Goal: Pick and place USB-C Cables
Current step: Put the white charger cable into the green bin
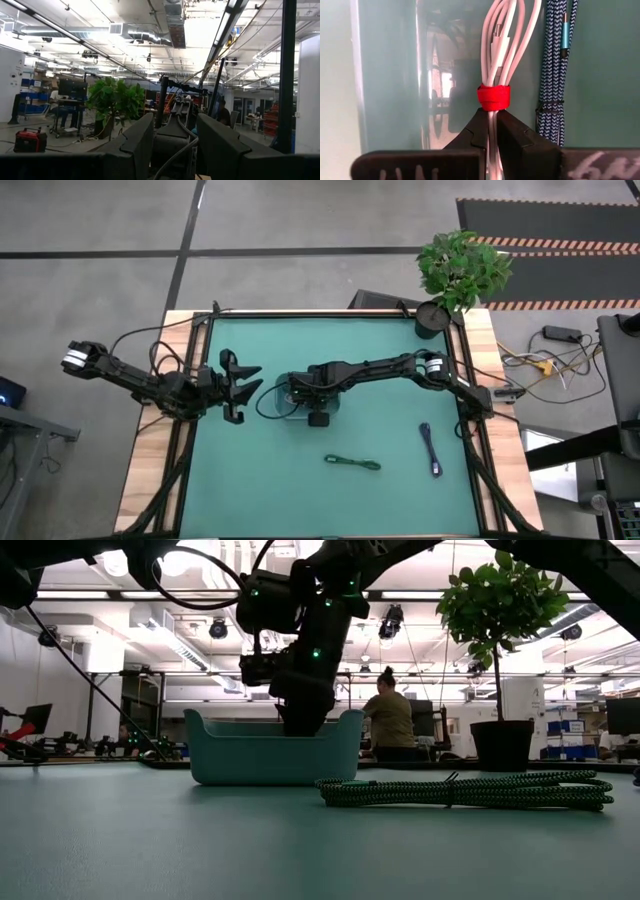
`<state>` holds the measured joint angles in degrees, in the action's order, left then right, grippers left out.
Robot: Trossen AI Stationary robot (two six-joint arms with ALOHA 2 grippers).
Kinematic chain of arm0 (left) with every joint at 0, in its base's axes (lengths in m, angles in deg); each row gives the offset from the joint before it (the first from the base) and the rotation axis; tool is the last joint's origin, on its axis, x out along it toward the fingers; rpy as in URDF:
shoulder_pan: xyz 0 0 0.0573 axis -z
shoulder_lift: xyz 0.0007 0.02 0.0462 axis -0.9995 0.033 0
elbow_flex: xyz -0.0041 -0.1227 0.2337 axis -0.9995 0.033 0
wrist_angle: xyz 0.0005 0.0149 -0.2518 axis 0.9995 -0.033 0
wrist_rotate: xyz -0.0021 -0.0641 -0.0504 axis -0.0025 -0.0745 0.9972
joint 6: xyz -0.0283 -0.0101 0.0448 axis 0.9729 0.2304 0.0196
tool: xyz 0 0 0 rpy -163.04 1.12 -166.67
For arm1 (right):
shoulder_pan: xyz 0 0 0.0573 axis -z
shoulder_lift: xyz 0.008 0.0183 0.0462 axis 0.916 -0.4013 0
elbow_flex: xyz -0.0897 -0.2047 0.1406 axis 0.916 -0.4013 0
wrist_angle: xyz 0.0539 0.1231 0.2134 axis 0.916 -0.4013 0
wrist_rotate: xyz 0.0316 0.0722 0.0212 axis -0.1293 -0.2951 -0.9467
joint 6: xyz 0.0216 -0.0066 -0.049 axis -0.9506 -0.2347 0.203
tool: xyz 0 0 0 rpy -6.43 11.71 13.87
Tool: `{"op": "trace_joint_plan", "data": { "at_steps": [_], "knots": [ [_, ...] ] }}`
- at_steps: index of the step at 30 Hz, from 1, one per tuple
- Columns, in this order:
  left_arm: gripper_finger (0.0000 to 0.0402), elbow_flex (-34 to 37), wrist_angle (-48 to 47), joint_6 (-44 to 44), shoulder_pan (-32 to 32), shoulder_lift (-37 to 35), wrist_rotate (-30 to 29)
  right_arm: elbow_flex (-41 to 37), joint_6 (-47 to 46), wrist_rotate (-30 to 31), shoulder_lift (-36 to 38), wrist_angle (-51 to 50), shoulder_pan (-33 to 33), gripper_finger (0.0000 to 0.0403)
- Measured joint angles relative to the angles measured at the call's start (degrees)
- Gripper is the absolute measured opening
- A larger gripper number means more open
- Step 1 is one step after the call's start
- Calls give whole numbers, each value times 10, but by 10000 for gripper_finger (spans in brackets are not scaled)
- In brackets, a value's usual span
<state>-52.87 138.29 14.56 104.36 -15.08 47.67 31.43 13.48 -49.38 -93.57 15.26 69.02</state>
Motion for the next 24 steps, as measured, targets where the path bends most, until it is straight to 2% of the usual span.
{"op": "trace_joint_plan", "data": {
  "at_steps": [24],
  "knots": [
    [137, 0, 0, 1, 0, 0, 0, 0, -7, 0, 0, 0, 0, 13]
  ]
}}
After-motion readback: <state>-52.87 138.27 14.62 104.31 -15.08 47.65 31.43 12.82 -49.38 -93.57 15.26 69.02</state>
